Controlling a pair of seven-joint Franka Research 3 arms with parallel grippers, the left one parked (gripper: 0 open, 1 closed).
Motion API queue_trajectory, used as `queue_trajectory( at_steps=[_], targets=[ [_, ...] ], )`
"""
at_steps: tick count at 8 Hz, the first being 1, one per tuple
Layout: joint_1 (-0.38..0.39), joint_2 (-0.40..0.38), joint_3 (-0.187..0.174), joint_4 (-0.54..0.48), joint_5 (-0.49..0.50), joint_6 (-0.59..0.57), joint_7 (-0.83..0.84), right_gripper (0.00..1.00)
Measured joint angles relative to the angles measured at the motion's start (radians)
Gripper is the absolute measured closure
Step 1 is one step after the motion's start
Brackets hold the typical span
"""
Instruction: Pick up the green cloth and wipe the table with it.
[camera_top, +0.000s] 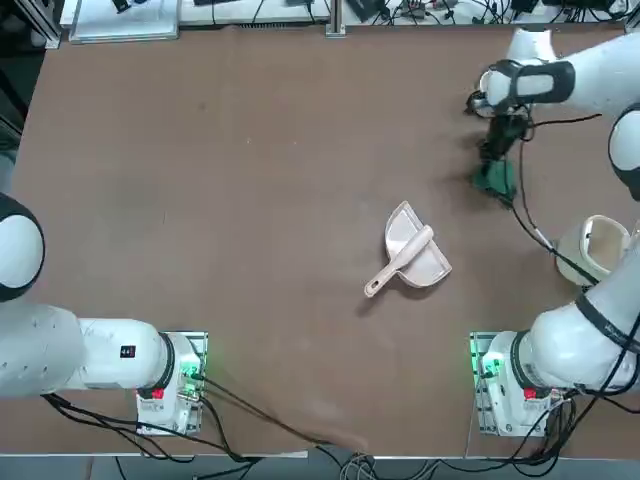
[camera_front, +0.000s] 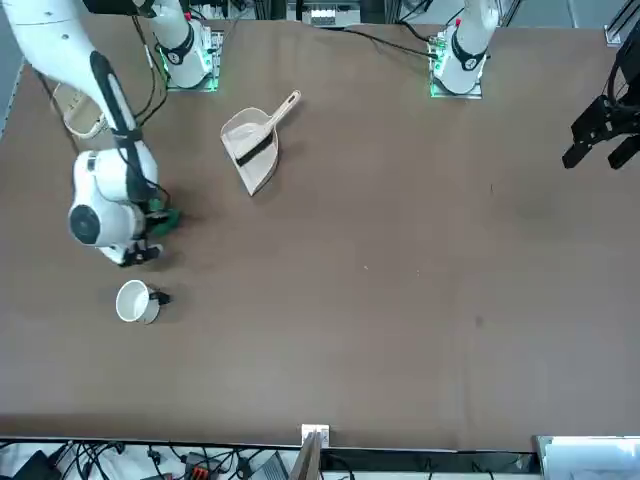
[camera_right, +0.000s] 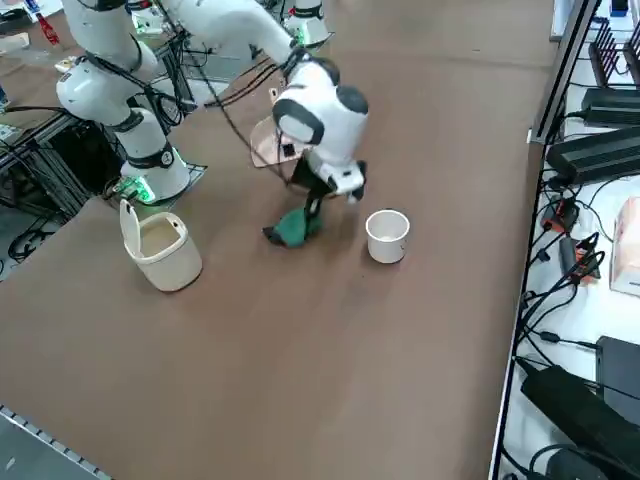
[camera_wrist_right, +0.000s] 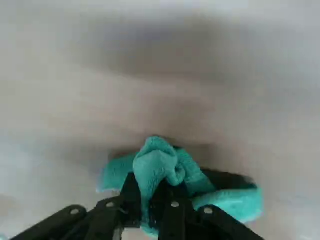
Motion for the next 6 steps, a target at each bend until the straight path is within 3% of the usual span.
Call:
queue_trajectory(
  at_steps=[2, 6],
  targets=[
    [0.091, 0.0, 0.035, 0.019, 0.045, 0.051, 0.204, 0.94],
    [0.308, 0.017, 0.04, 0.159, 0.056, 0.06, 0.59, 0.94]
  ],
)
